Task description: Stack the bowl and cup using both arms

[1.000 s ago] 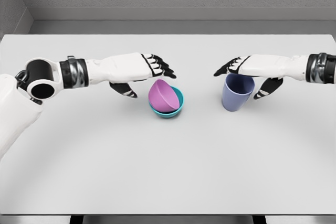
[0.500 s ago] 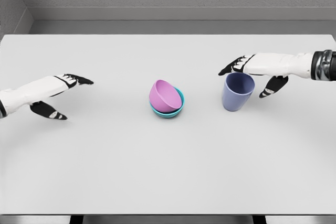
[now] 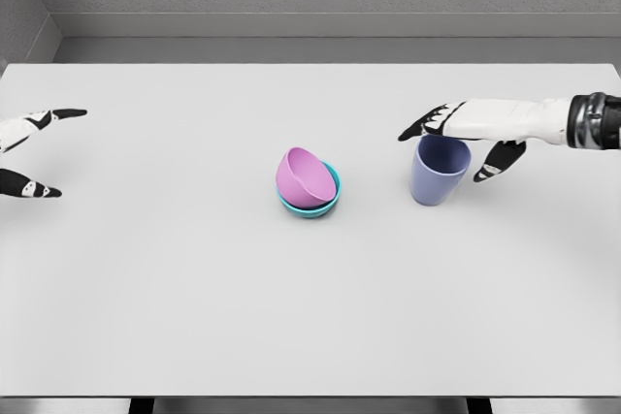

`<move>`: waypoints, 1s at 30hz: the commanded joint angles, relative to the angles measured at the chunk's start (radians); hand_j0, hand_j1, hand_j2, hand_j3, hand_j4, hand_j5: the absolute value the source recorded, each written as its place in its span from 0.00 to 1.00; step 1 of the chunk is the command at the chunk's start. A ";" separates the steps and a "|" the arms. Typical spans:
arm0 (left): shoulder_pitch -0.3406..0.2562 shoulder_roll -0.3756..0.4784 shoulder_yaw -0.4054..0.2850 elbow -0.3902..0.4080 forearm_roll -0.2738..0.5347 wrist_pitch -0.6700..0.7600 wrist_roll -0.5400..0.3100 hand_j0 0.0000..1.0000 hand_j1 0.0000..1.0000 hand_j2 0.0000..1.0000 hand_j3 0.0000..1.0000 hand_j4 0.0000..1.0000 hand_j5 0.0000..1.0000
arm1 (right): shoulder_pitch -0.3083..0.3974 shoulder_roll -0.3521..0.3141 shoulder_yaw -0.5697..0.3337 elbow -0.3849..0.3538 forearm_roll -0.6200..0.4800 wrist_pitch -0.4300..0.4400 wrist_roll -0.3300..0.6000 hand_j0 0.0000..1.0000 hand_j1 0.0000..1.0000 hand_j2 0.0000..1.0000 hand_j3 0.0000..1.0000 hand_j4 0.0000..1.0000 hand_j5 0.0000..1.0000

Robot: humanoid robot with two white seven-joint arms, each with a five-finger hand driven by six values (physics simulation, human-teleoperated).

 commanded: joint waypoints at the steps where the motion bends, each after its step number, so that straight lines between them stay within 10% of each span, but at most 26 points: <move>1: 0.000 0.001 -0.028 -0.018 0.010 0.003 0.000 1.00 1.00 1.00 1.00 1.00 1.00 | 0.000 0.006 0.001 0.000 -0.006 0.004 0.000 1.00 1.00 1.00 1.00 1.00 1.00; 30: -0.034 0.002 -0.077 -0.087 -0.058 0.003 0.000 1.00 1.00 1.00 1.00 1.00 1.00 | 0.000 0.040 0.012 0.045 0.030 -0.005 0.000 0.88 0.88 0.88 0.88 0.88 0.88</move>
